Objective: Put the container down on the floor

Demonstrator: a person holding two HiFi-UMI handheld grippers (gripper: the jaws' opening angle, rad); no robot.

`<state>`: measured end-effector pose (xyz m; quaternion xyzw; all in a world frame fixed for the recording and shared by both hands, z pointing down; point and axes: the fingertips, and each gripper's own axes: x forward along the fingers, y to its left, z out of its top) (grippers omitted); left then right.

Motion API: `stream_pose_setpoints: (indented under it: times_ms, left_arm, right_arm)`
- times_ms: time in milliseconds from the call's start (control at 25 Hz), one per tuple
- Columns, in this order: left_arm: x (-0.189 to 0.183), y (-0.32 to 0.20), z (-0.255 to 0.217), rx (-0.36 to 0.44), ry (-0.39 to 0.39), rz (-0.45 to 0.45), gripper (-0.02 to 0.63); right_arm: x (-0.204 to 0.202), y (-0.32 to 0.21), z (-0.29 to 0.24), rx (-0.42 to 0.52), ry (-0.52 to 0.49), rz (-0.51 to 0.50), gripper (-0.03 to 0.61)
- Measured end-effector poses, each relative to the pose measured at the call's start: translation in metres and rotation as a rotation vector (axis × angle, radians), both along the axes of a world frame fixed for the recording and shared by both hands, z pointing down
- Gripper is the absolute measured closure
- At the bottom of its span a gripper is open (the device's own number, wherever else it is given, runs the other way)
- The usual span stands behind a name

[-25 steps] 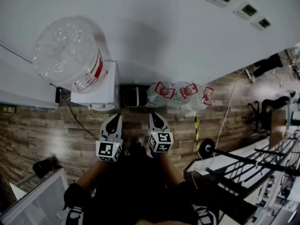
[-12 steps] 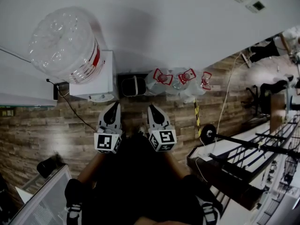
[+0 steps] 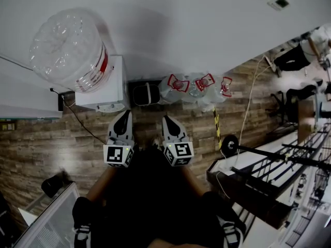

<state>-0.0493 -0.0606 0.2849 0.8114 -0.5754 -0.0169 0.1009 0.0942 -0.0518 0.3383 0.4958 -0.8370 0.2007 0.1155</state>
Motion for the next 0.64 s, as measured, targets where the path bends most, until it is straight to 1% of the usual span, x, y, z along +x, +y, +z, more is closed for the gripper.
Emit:
stream_pose_setpoints:
  times_ms: [320,440,640]
  left_arm:
    - [0.001,0.004,0.002,0.003,-0.011,0.01,0.586]
    - [0.002,0.007,0.004,-0.008,-0.007,0.013,0.586]
    - [0.004,0.011,0.001,0.002,-0.002,0.032,0.586]
  right_arm:
    - [0.0,0.004,0.001,-0.001,0.0,-0.003,0.545]
    - [0.0,0.006,0.002,-0.003,0.001,0.001,0.545]
    - [-0.001,0.009,0.004,-0.004,-0.001,0.008,0.545]
